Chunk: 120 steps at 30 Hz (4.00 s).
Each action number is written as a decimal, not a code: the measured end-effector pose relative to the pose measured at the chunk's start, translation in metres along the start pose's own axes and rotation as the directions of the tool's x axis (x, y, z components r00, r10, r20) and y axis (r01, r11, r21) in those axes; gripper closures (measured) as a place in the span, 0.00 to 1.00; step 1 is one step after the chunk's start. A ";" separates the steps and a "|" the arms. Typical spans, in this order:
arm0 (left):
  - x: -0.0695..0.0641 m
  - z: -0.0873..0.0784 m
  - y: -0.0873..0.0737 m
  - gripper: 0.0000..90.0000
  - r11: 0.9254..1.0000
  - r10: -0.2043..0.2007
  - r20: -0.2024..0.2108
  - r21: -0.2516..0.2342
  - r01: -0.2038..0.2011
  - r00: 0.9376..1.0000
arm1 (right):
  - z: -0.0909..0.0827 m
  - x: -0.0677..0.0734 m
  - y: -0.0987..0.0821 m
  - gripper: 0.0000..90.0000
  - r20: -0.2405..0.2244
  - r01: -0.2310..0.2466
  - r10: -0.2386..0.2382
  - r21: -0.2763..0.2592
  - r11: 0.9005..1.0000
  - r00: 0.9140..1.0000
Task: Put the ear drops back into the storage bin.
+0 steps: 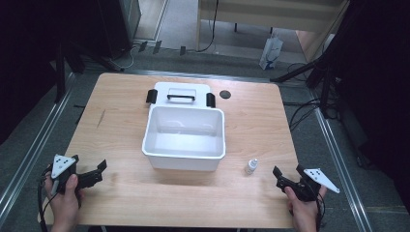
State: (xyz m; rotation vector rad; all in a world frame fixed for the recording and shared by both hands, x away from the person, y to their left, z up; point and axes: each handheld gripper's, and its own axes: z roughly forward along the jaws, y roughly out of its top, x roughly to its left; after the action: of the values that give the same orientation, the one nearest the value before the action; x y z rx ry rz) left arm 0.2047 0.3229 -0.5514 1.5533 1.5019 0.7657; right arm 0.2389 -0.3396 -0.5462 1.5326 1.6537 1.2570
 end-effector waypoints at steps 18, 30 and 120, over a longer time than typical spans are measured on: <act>0.000 -0.001 -0.001 0.00 1.000 -0.010 0.001 -0.003 0.010 1.000 | -0.006 -0.003 0.007 0.14 -0.040 0.031 -0.031 0.022 0.999 0.999; 0.001 -0.001 0.000 0.00 1.000 -0.012 0.008 0.001 0.012 1.000 | -0.013 0.009 0.039 0.17 -0.134 0.214 -0.194 0.152 0.965 0.972; 0.003 0.000 0.000 0.00 1.000 -0.024 0.023 0.006 0.024 0.999 | 0.083 0.130 0.132 0.80 -0.555 0.702 -0.450 0.653 0.285 0.699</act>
State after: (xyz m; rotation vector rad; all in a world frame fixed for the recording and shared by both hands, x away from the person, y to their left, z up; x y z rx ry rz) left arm 0.2053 0.3255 -0.5519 1.5405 1.5044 0.7285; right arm 0.3448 -0.2046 -0.4377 0.9081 2.9265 0.1628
